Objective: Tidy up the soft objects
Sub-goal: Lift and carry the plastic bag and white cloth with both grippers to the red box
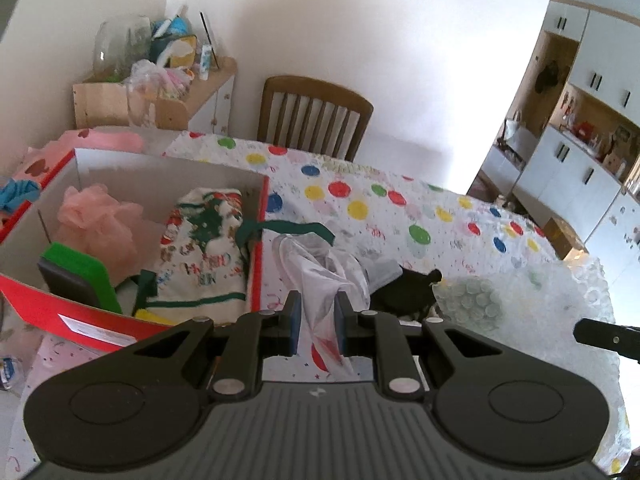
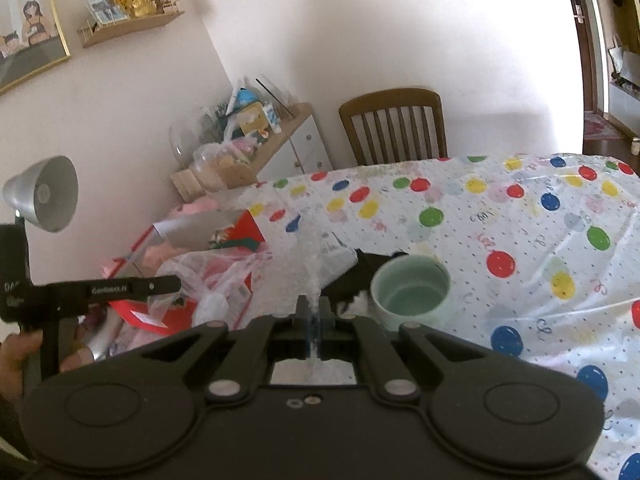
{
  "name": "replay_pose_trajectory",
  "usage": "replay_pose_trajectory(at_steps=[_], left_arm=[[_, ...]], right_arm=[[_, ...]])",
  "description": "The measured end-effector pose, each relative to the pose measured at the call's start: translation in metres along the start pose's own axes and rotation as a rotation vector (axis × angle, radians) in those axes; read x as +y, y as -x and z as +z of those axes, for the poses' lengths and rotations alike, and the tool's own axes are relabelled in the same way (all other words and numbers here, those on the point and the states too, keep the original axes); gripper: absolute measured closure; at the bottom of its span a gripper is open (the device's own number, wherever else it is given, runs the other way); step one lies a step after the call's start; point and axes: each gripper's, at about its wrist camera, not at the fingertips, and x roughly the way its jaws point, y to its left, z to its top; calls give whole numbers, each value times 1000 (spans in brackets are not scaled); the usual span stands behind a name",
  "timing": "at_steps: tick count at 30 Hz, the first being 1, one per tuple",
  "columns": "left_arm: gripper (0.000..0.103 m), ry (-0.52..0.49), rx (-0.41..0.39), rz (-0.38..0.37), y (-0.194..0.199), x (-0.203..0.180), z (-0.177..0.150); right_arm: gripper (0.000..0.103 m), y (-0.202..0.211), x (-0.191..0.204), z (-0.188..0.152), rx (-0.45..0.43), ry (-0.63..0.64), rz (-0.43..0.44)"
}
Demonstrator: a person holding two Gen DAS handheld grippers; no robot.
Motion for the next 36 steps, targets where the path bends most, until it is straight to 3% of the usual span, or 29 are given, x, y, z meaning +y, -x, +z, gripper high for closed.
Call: replay_pose_trajectory(at_steps=[6,19,36], left_arm=[[86,36,-50,4,21,16,11],[88,121,-148,93,42,71,39],[88,167,-179,144,34,142,65]], right_arm=[[102,-7,15,15,-17,11,38],[102,-44,57,51,-18,44,117],[102,-132,118,83,36,-52,179]])
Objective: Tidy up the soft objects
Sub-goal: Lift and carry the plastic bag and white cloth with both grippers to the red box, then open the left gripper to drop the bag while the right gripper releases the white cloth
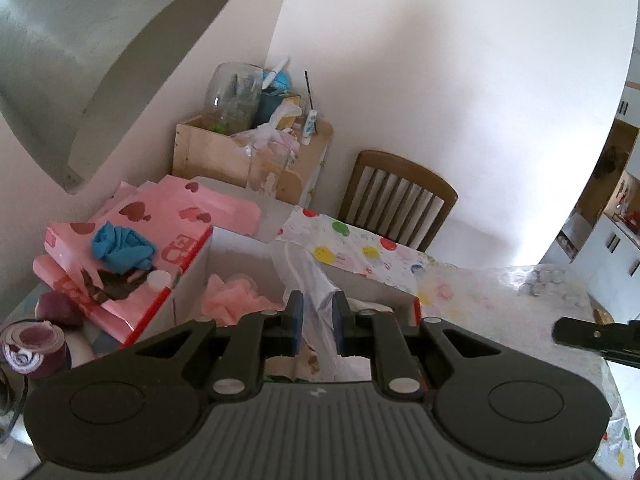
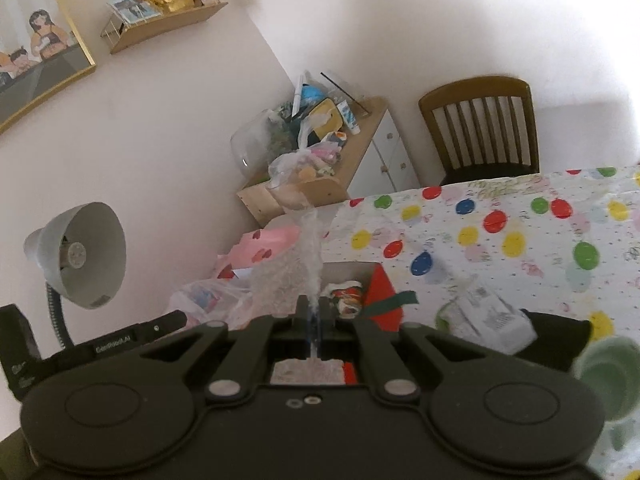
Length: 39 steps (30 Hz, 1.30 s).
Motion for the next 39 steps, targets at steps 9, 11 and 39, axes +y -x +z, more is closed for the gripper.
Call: replay_pose_trajectory(at_steps=[9,11,39], left_arm=[[88,39,-33,-3,-17,26,9],[88,40,-30,6,-22,30,9],[88,-79,141,120,-89,47,-17]], right_arm=[[101,-68,20,6,26,-19,-22],[101,-83,22,6,35,-21,-34],[85,-154,32,-26,177,156,-182]])
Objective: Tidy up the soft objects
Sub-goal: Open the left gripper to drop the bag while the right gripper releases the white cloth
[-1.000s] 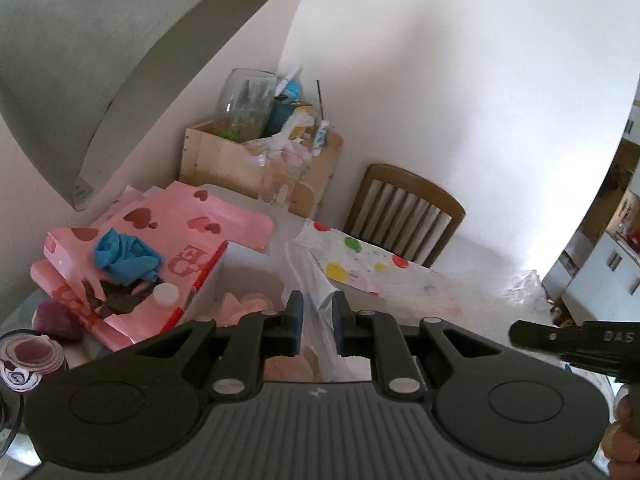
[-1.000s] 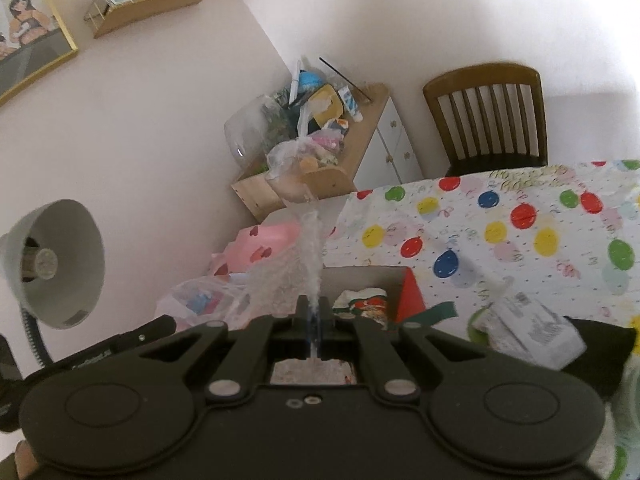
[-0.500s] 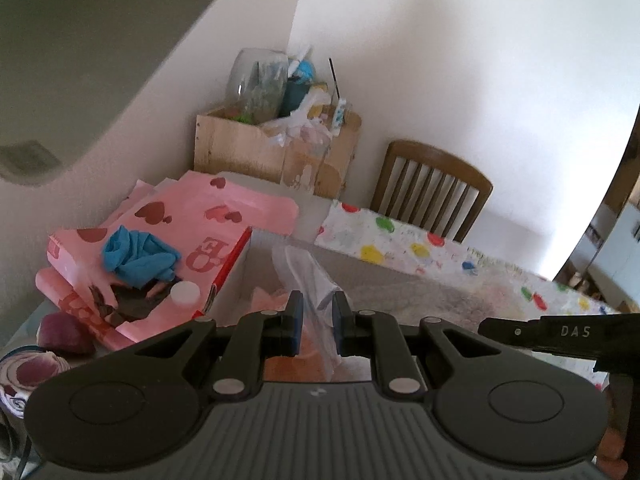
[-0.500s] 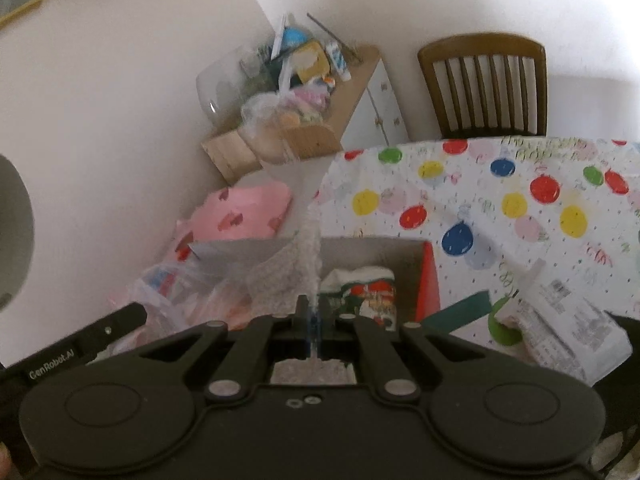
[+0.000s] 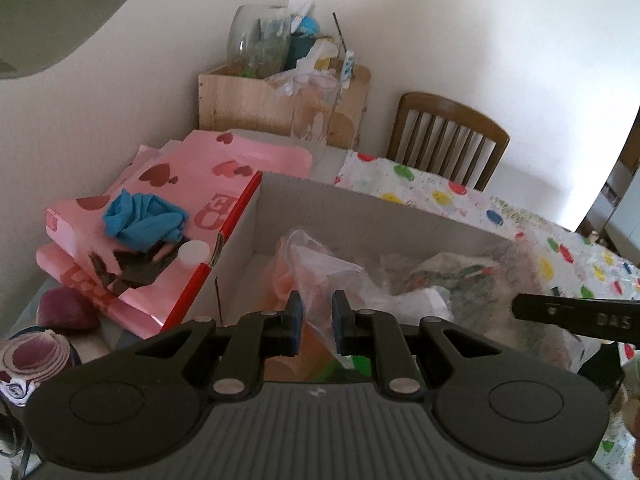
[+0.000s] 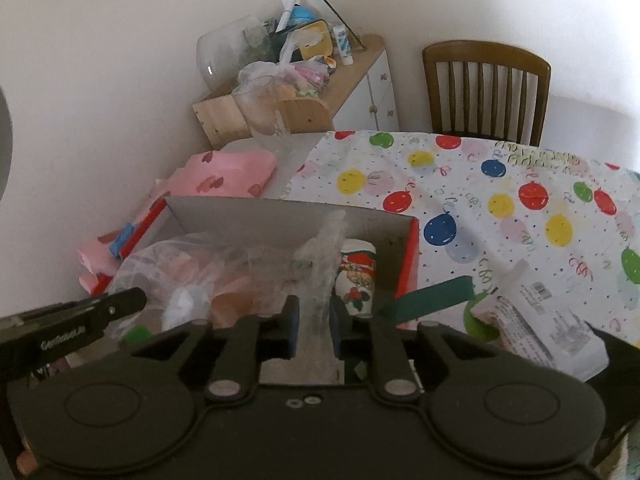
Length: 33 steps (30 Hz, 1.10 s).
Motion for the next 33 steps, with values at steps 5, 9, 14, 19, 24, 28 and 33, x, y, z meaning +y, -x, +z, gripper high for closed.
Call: replay_pose_trajectory(at_steps=[5,9,14,19,24,28,33], left_arm=[[88,1,32,27,-5,1,1],[88,9,49,24,-6,0,4],[79,17,46,19,-1,-1,3],[46,9,37,13,7,-4,0],[39,-8,7,9,22,-11,-4],[33,-14,-12,-7,35,-16,-5],[33,-39,-35,-17,54,-27,-6]], right_arm=[[69,11,3,-5,-16,49,-16],[63,21,3,-7,-22,71,-14],[57,32,1,-11,-23,82,-6],[54,40,-1,-14,-24,86,5],[46,50,0,-18,-29,89,15],[41,62,2,-21,-41,98,26],[30,79,5,-23,-50,110,36]])
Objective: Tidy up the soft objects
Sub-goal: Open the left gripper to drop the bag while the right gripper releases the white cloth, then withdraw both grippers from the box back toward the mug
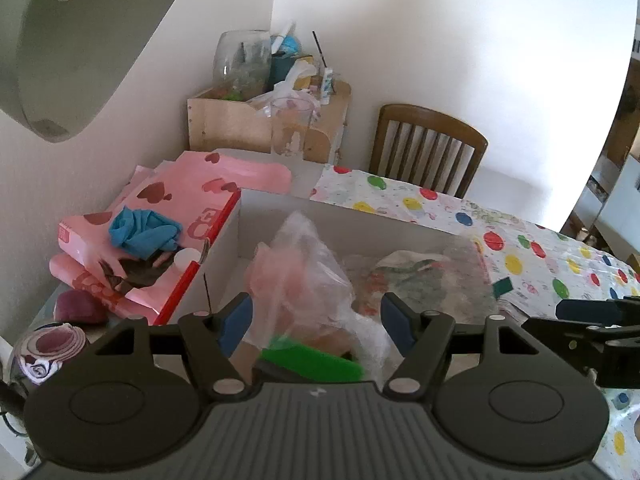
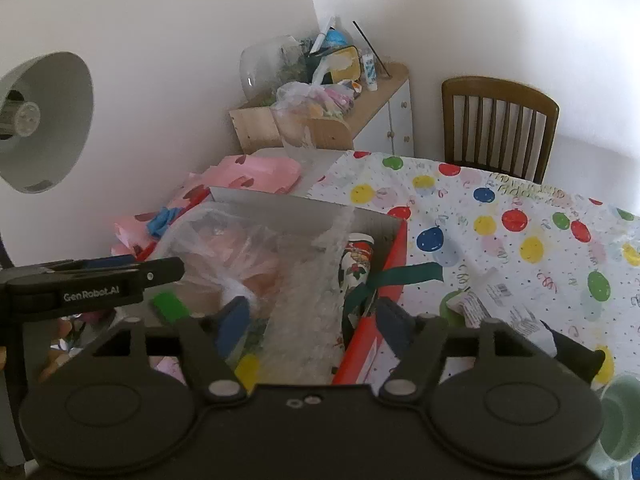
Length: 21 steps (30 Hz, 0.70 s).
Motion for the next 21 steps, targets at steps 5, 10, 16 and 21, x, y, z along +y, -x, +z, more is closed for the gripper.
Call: replay_pose_trajectory(at_steps=[5,10,16,21], left_arm=[[22,-10,-5,-23,15,-10,-1],[21,-12,-12,-39,28,-21,-6],[19,-20,-17,-70,41,-37,-14],[14,-22,-13,-120,50,-57,-24]], right_arm=[[19,16,0,-2,-10,4,16],[10,32,-1,-8,-21,12,39],[3,54,-8,-16,-37,16,54],[1,78,-24,-29,-49,5,59]])
